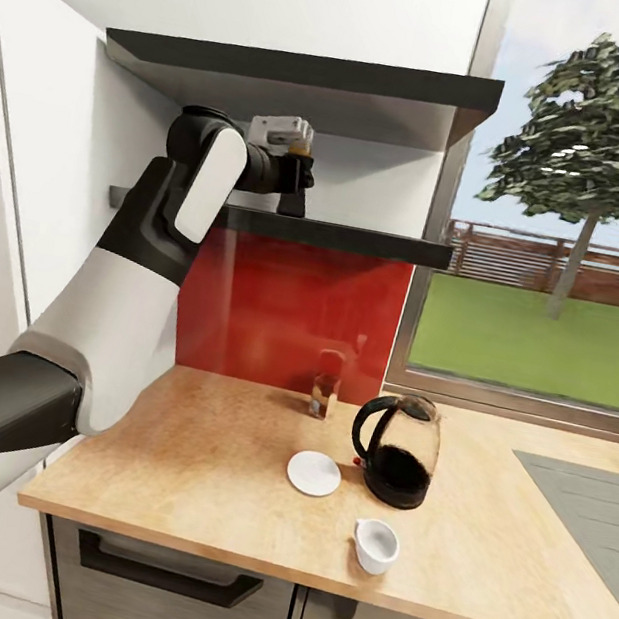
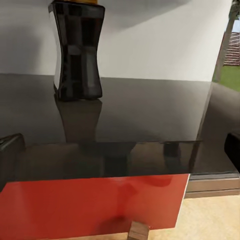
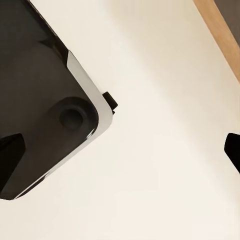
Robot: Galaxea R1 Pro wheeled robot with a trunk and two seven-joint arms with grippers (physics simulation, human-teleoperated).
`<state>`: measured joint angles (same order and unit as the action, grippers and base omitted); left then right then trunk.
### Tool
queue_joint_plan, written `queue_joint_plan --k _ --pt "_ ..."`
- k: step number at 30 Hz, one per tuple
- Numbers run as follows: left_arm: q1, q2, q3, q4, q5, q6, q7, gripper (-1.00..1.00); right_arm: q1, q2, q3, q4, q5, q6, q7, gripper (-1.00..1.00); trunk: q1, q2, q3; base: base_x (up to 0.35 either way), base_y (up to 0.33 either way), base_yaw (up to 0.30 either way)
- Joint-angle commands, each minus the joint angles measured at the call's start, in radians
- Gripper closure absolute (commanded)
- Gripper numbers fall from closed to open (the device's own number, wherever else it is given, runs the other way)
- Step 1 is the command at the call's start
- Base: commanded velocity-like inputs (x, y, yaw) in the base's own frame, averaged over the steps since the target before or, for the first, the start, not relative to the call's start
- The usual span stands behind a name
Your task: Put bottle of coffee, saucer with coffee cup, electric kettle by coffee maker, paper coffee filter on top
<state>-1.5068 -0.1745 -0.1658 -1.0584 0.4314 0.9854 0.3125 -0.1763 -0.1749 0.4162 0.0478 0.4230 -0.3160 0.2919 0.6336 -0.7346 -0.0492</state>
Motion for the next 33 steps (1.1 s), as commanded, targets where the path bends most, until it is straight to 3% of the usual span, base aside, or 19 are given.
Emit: queue_joint_plan --k 1,4,8,11,18,33 --pt "-0.001 0.000 -0.007 -0.017 0.010 0.002 0.022 -1.00 -0.002 0.000 0.000 0.003 0.002 -0.006 0.001 -1.00 0.000 -0.001 -0.002 0.010 0.000 0.000" --pt "-0.001 0.000 -0.029 -0.038 0.009 0.002 0.051 -1.00 -0.002 0.000 0.000 0.003 0.002 -0.006 0.001 -1.00 0.000 -0.001 -0.002 0.007 0.000 0.000" --pt "-0.002 0.000 -0.090 -0.080 0.011 0.003 0.160 -1.00 -0.002 0.000 0.000 0.003 0.002 -0.006 0.001 -1.00 0.000 -0.001 -0.002 0.002 0.000 0.000" --pt "-0.002 0.000 -0.110 -0.090 0.013 0.003 0.199 -1.00 -0.002 0.000 0.000 0.003 0.002 -0.006 0.001 -1.00 0.000 -0.001 -0.002 0.000 0.000 0.000" --pt "-0.001 0.000 -0.116 -0.086 0.012 0.004 0.217 -1.00 -0.002 0.000 0.000 0.003 0.002 -0.006 0.001 -1.00 0.000 -0.001 -0.002 0.023 0.000 0.000" --pt "-0.001 0.000 -0.115 -0.083 0.012 0.004 0.220 -1.00 -0.002 0.000 0.000 0.003 0.002 -0.006 0.001 -1.00 0.000 -0.001 -0.002 0.171 0.000 0.000"
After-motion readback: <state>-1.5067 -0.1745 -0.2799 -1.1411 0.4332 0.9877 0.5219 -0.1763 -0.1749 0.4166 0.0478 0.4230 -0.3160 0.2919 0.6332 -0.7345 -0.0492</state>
